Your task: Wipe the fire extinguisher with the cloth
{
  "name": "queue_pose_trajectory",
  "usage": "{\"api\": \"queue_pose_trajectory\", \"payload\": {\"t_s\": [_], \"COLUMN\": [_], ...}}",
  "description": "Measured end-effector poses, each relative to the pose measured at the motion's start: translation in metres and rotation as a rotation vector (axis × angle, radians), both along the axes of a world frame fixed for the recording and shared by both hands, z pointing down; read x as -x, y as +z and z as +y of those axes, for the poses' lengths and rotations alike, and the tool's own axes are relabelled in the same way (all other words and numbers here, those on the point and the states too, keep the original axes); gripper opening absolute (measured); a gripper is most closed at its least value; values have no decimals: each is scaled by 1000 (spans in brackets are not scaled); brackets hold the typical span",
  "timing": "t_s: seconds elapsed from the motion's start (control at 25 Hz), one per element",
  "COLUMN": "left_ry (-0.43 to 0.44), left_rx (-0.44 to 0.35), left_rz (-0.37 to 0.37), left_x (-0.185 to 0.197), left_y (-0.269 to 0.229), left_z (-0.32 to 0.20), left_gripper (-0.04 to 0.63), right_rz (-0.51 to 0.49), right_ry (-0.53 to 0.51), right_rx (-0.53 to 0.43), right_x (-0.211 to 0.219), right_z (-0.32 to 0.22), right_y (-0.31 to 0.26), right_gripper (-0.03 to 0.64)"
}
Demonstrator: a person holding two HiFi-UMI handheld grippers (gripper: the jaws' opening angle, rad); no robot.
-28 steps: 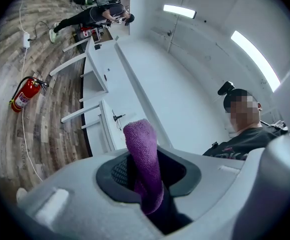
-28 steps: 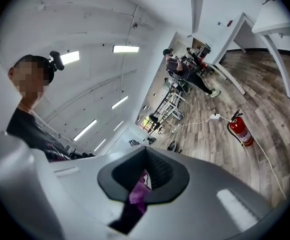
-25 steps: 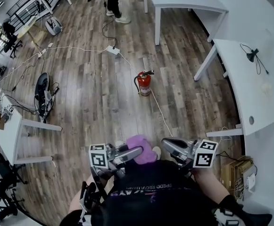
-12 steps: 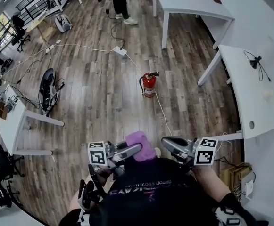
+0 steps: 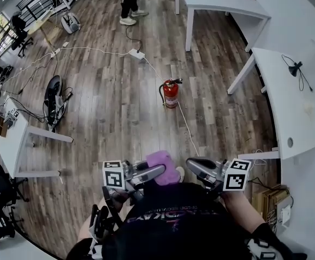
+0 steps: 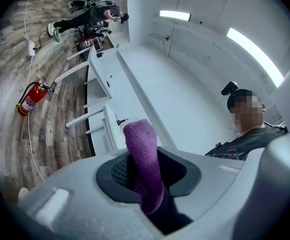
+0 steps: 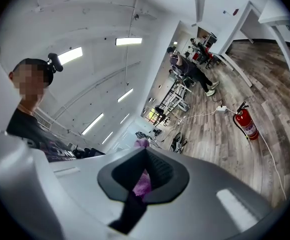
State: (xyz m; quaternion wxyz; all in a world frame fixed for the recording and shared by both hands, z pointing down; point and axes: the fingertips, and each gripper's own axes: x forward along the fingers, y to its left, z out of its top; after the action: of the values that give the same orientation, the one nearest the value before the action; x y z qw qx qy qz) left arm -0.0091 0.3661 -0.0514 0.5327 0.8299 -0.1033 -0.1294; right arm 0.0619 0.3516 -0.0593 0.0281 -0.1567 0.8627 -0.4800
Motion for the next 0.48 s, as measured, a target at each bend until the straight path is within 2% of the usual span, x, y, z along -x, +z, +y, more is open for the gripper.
{"api": "queue_pose_trajectory", "payload": {"t_s": [0.48], "left_ry": [-6], "left_rx": [30], "left_rz": [-7], "left_x": [4], "left_y": [10], "left_z": [-8], "left_gripper": [89], "right_rz": [4], "right_ry": [-20], "right_rx": [9], "right_x": [9], "right_z": [-8], "right_y": [6], "right_gripper": [2]}}
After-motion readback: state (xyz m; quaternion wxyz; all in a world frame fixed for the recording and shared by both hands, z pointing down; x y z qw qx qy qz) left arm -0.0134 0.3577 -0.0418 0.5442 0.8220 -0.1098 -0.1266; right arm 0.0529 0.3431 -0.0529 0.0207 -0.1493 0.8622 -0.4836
